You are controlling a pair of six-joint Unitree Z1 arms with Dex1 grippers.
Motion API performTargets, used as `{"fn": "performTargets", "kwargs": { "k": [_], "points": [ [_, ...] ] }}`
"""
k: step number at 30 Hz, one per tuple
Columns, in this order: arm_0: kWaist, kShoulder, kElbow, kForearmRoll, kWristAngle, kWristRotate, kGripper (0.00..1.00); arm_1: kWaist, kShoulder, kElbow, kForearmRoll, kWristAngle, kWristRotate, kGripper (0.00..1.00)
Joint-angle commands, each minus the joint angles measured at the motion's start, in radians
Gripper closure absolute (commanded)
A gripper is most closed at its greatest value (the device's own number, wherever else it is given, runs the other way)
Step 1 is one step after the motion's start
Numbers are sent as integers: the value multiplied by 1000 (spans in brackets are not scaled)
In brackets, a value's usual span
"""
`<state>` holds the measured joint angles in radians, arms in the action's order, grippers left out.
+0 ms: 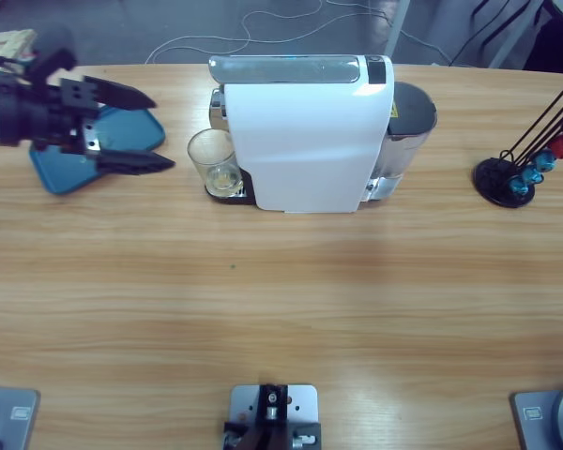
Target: Pour coffee
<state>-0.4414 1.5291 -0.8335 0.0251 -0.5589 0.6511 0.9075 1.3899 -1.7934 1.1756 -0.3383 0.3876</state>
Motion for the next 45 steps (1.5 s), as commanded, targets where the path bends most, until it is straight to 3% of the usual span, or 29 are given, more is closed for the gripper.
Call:
{"fn": "performTargets", "kwargs": {
  "k": [1, 4, 10, 19, 45],
  "points": [
    [-48, -259, 94, 60, 236, -286, 18, -215, 290, -209, -20, 221, -30, 1000],
    [-93, -376, 95, 169, 357, -504, 18, -235, 380, -290, 42, 292, -83, 1000],
    [-232, -386, 74, 261, 463, -579, 13, -262, 560, -440, 106, 318, -107, 1000],
    [-234, -333, 82, 240, 505, -593, 13, -278, 687, -483, 140, 325, -116, 1000],
    [-234, -299, 107, 200, 498, -604, 13, -302, 764, -468, 135, 318, -122, 1000]
  ]
}}
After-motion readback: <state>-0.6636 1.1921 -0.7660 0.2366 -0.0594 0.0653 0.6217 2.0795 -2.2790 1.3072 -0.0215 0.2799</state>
